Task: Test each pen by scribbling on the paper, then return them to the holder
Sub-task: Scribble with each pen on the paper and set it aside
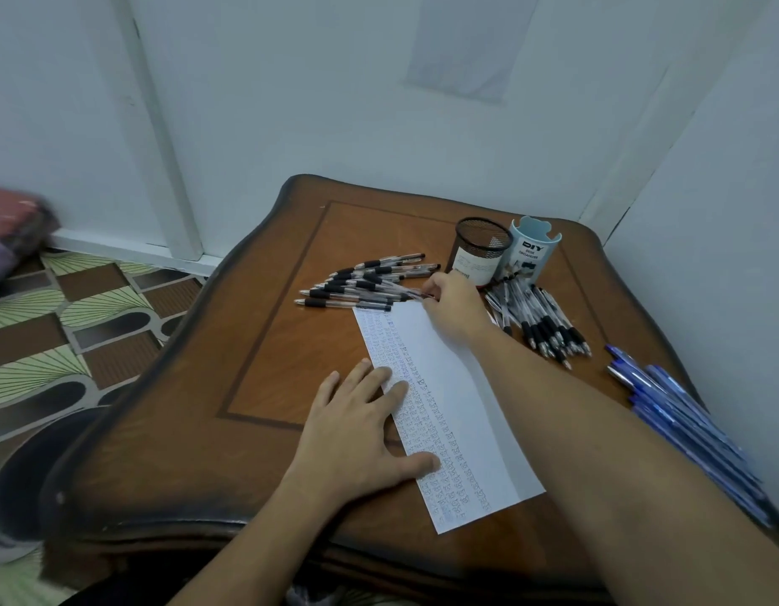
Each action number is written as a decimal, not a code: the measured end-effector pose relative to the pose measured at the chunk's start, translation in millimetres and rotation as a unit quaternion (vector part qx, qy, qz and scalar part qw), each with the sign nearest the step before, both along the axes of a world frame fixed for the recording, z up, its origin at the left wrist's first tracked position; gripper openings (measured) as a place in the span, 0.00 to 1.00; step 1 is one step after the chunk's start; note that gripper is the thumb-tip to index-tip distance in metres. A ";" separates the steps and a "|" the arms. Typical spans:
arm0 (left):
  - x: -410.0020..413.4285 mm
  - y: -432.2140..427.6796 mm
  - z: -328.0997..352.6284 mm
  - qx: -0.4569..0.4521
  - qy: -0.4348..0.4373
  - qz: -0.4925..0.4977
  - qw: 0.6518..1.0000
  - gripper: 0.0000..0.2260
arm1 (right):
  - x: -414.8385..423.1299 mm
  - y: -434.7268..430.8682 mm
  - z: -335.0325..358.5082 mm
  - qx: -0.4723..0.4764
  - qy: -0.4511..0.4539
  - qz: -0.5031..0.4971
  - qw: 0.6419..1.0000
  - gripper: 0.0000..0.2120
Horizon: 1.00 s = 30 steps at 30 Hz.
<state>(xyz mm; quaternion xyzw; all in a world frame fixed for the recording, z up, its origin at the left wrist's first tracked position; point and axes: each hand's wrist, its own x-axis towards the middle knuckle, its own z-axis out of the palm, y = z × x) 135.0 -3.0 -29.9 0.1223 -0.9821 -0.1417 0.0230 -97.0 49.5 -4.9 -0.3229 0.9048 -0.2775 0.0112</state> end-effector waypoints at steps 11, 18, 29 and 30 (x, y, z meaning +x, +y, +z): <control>-2.5 0.3 5.3 -0.031 -0.064 0.028 0.997 0.50 | 7.1 35.6 39.5 -0.201 -0.131 -0.037 0.970 0.00; 0.9 -1.1 5.1 -0.038 -0.050 0.066 0.996 0.53 | 45.1 86.9 76.8 -0.463 -0.314 -0.067 0.826 0.04; -9.8 -1.6 2.6 -0.046 -0.045 0.090 0.994 0.53 | 93.3 118.9 33.8 -0.464 -0.423 -0.095 0.772 0.10; -11.1 -2.0 2.2 -0.047 -0.043 0.090 0.994 0.53 | 94.7 119.1 33.1 -0.465 -0.430 -0.094 0.768 0.09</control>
